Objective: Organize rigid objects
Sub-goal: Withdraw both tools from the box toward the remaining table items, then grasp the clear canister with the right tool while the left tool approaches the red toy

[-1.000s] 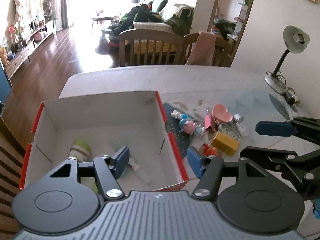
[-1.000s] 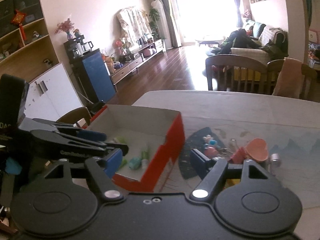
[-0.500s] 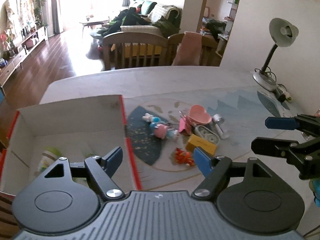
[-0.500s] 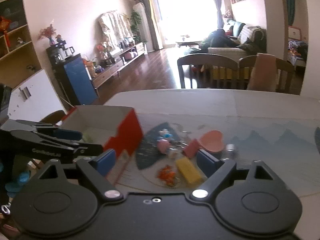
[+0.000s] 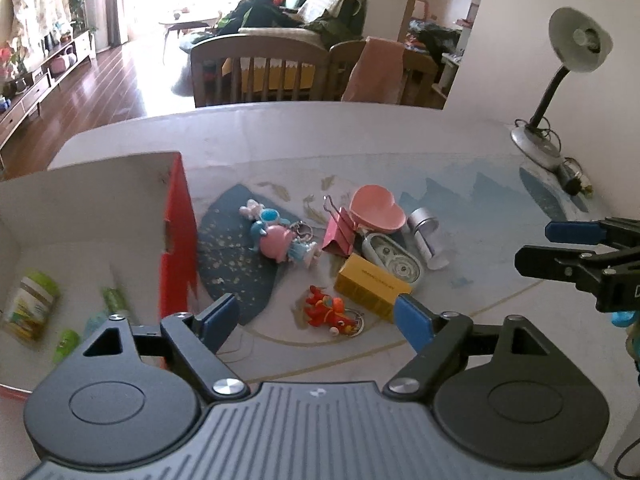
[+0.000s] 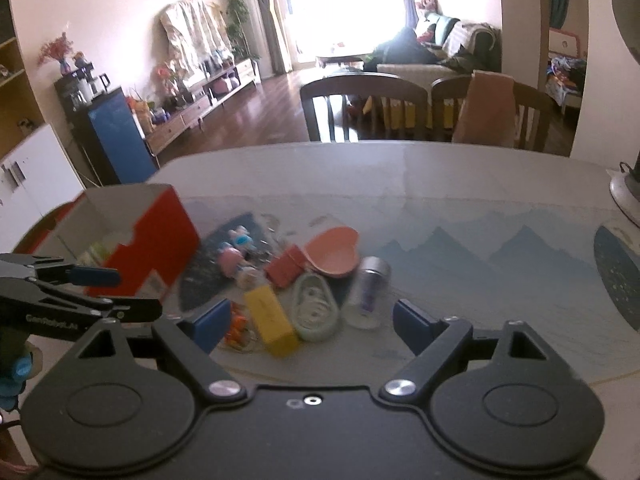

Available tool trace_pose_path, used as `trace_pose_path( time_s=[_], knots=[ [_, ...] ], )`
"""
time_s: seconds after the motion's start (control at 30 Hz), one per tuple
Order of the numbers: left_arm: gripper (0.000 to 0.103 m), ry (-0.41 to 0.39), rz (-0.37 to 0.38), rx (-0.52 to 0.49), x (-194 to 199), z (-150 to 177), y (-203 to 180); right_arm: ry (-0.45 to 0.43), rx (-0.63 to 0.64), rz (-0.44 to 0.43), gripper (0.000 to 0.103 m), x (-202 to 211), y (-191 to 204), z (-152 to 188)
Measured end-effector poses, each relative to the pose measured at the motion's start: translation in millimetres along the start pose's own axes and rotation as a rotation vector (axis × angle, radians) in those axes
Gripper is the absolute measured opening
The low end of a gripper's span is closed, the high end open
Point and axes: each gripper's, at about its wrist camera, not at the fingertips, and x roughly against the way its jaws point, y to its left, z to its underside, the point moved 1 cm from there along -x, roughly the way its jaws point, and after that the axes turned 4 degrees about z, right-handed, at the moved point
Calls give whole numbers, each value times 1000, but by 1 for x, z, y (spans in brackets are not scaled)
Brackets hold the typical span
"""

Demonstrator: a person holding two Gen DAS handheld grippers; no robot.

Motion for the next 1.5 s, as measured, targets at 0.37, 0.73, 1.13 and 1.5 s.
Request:
trace_pose_path(
  time_s=[0.37,0.73,1.13,1.5],
  knots=[
    [88,54,-47,21,-55,16,-14,68,1,55,82,-61,-33,-3],
    [88,75,-74,30,-91,25,-9,126,40,60,72,-108,-37,-9],
    [88,87,-100,40,-104,29,-4,153,31,52,61,-133,-39,-16],
    [69,69,-90,14,-109,25,-7,182,-3,51,45,-147,-42,-15]
  ],
)
